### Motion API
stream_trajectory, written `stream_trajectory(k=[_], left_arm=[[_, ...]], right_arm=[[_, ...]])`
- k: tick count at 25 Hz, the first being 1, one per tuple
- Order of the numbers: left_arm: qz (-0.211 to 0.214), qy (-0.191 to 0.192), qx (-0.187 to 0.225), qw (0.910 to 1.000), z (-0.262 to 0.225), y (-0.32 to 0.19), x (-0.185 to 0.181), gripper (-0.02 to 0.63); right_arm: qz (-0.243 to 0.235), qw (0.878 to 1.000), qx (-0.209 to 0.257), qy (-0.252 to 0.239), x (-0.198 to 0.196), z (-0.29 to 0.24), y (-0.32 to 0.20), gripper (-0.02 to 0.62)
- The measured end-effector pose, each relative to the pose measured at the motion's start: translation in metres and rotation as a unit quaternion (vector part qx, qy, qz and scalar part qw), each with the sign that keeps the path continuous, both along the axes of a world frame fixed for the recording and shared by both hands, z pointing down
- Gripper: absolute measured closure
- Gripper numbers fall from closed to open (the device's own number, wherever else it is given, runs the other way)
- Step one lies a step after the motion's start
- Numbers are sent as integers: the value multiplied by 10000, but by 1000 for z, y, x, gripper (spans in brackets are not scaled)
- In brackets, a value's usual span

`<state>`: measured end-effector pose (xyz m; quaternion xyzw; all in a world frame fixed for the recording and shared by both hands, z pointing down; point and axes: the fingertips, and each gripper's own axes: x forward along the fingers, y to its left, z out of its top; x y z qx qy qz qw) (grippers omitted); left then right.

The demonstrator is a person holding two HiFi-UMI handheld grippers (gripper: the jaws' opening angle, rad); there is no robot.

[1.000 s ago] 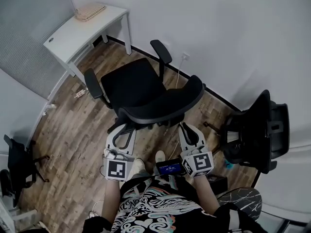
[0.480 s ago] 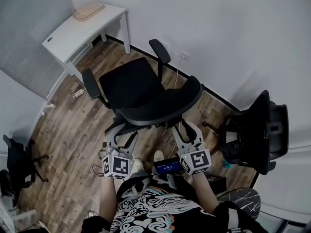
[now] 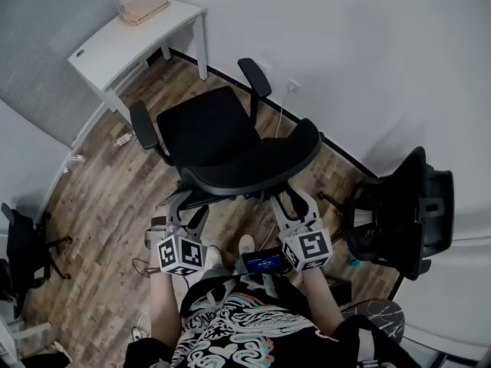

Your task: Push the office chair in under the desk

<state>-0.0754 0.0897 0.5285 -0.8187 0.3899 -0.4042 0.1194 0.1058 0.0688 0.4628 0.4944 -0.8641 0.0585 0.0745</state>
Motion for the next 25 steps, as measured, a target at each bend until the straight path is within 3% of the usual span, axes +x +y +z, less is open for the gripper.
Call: stream_trajectory(k=[4,12,16,20,25], left_arm=[[349,-578,-408,9969,16,2,1,348],[451,-498,-305,9973,15,-3,3,388],[693,-1010,-510,9912,26,-1,3,442],[764,-872,-942,9888,30,-5,6,443],[836,-815,-933,9888,34,-5,7,451]], right_arm=[[-3,10000,26,-19,0,-2,-4,460],[-125,9999,6,-72,-9,-3,-19,494],[-153,9999,-35,-58,-13,-1,-27,512],[-194,9997,-61,-145,-15,-1,-31,520],[-213,9995,-51,-210,-16,0,-34,520]])
